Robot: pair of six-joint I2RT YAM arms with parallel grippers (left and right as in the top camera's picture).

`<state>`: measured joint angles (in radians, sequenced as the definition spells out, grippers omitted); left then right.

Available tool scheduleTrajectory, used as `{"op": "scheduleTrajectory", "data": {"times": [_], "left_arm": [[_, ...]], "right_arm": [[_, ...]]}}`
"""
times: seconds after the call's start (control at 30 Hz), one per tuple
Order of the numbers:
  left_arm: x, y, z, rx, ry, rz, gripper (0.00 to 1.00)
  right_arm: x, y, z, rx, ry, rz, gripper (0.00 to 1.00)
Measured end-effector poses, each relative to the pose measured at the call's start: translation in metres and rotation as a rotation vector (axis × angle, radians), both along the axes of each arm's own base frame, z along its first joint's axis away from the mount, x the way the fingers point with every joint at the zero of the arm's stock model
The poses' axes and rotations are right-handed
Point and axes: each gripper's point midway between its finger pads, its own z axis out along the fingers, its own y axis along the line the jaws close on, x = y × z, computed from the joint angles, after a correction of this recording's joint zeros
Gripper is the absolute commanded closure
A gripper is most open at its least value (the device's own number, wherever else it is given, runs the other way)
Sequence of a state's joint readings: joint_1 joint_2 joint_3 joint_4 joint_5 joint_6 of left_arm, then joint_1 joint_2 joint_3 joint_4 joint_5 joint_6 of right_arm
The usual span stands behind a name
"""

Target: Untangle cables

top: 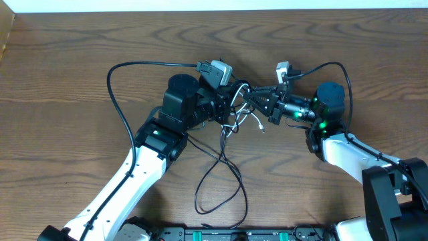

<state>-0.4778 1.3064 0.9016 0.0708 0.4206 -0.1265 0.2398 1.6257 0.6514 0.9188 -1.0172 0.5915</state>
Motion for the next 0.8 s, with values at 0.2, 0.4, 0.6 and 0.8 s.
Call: {"op": "scheduleTrajectory", "data": {"times": [0.2,0.4,0.6,0.8], "left_arm": [[0.0,0.0,0.0,0.0,0.0,0.0,0.92],[0.0,0.0,0.0002,0.0,0.0,0.0,0.92],[-0.0003,0.0001,-0.0007,0.001,0.003,0.0,0.92],[-0.0003,0.0002,-0.0008,0.002,0.003,0.0,0.92]], "right_arm": [[0.0001,0.0,-0.0001,0.001,0.003,0.0,0.99],[0.0001,0.0,-0.0001,-0.001,-0.001,0.0,0.99],[0.0,0.0,-0.0002,0.0,0.003,0.0,0.93],[0.0001,0.0,0.0001,0.001,0.004,-0.001,0.85]]}}
